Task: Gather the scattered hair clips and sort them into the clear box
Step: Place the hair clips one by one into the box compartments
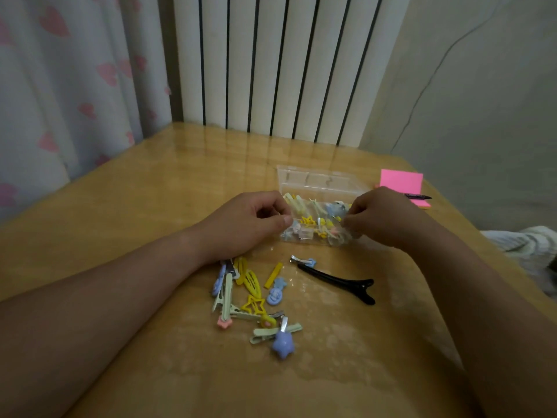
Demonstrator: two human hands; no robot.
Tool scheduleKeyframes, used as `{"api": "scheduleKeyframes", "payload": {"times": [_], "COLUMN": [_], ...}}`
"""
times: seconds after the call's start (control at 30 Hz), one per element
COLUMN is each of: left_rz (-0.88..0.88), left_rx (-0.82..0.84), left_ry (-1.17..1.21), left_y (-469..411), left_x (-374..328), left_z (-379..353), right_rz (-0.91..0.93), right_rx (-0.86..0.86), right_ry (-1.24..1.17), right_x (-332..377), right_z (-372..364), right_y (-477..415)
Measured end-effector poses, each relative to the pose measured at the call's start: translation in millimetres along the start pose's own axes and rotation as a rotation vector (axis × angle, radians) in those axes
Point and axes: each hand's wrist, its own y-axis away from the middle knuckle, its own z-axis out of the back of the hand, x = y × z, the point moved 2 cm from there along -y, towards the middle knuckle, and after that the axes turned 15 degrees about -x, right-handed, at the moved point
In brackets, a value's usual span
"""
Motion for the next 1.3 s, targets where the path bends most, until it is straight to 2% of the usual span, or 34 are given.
{"api": "scheduleKeyframes", "payload": {"times": [0.23,0.63,1.0,1.1,1.17,1.3], "left_rz": [0.0,0.009,0.042,0.059,0.079,0.097], "left_rx": [-0.003,-0.015,-0.019,-0.05,-0.077,-0.116], "left_ry": [-0.001,0.006,0.037,0.065,0.109,0.15], "left_y": [0.1,0.4,0.4,-1.0,-1.5,-3.0], "left_x": [1.5,0.7,2.3,3.6,4.8,5.3], "left_z": [0.4,0.8,2.3,3.3,5.0,8.6], "right_rz": [-0.004,0.028,0.056,0.117,0.21,0.468], "right_rx": [-0.008,-0.169,-0.263,-0.367,-0.373,-0.137], "right_ry": [-0.005,0.012,-0.09,-0.162,-0.254,-0.305], "right_x": [-1.6,-3.5,-4.0,2.4,11.5,35.3], "right_z": [-6.1,-10.2,-10.9,-2.7,3.6,3.2], "right_y": [-0.7,11.3,21.1,27.4,34.6,52.0]}}
